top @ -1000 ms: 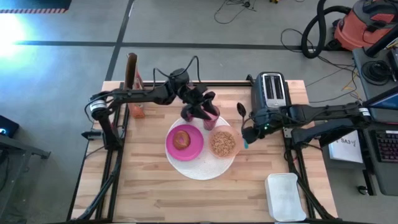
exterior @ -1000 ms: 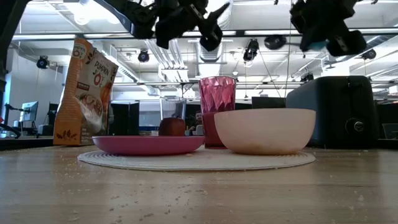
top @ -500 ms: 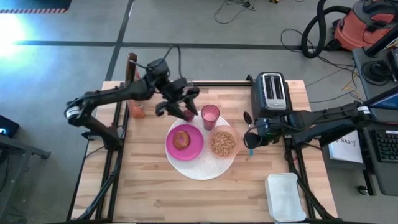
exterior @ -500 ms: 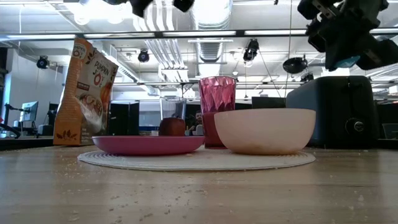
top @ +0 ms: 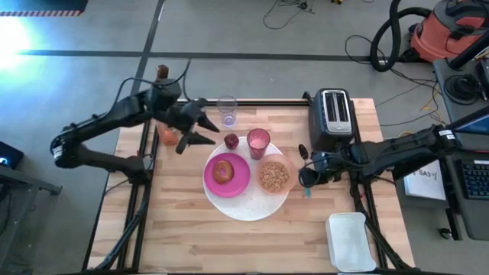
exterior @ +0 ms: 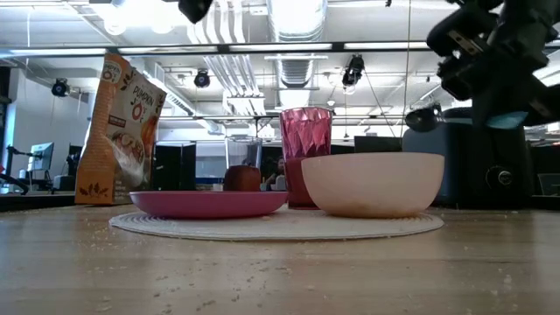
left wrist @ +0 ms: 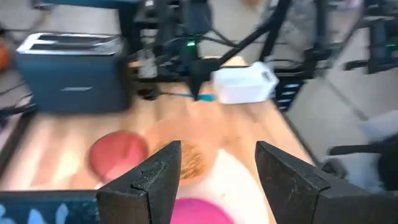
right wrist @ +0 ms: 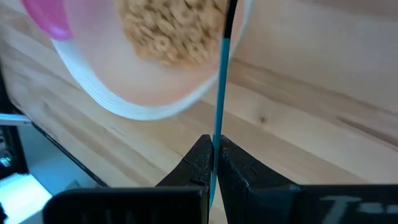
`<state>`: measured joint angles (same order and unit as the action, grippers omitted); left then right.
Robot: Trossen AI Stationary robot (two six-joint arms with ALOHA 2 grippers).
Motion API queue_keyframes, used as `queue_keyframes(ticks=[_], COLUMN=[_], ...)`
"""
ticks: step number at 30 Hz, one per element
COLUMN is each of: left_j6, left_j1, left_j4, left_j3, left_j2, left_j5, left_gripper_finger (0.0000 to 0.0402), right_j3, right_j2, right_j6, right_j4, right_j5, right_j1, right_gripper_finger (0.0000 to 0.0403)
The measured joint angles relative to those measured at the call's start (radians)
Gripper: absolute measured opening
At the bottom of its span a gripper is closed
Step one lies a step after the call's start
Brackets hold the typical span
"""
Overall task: Arrange a breakfast setting
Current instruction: Put the spoon to the right of the orange bowl
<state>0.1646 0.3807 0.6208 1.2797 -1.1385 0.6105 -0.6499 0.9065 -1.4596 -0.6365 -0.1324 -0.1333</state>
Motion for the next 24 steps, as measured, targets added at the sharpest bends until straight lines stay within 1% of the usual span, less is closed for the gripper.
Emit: queue_keyframes(ticks=[3, 6, 11, 15, 21, 24], left_j6=[-0.030, -0.051, -0.092, -0.096, -0.107, -0.124], left_j1=[-0.003, -0.003, -0.003, -0.004, -0.005, -0.004], left_j4=[0.017, 0.016, 0.019, 0.017, 0.016, 0.017], left_j3=[-0.017, -0.044, -0.101, -0.140, -0.176, -0.199], left_j2=[0.044, 0.085, 0.154, 0.219, 0.315, 0.362], left_j5=[-0.070, -0.079, -0.080, -0.084, -0.212, -0.238], left_gripper_finger=[0.0190, 0.0190, 0.0190, 0.0190, 0.0190, 0.0190], right_j3=[0.043, 0.098, 0.210, 0.276, 0.358, 0.406], right_j2=[-0.003, -0.011, -0.038, -0.063, -0.082, -0.082], right_j6=[-0.001, -0.017, -0.061, -0.086, -0.095, -0.109], right_j4=[0.031, 0.091, 0.252, 0.334, 0.440, 0.502], right_j5=[-0.026, -0.027, -0.028, -0.020, 0.002, 0.003], right_j1=[0.000, 0.000, 0.000, 0.000, 0.000, 0.000], right_gripper_finger=[0.0008, 0.0008, 0.0008, 0.0008, 0.0008, 0.0008])
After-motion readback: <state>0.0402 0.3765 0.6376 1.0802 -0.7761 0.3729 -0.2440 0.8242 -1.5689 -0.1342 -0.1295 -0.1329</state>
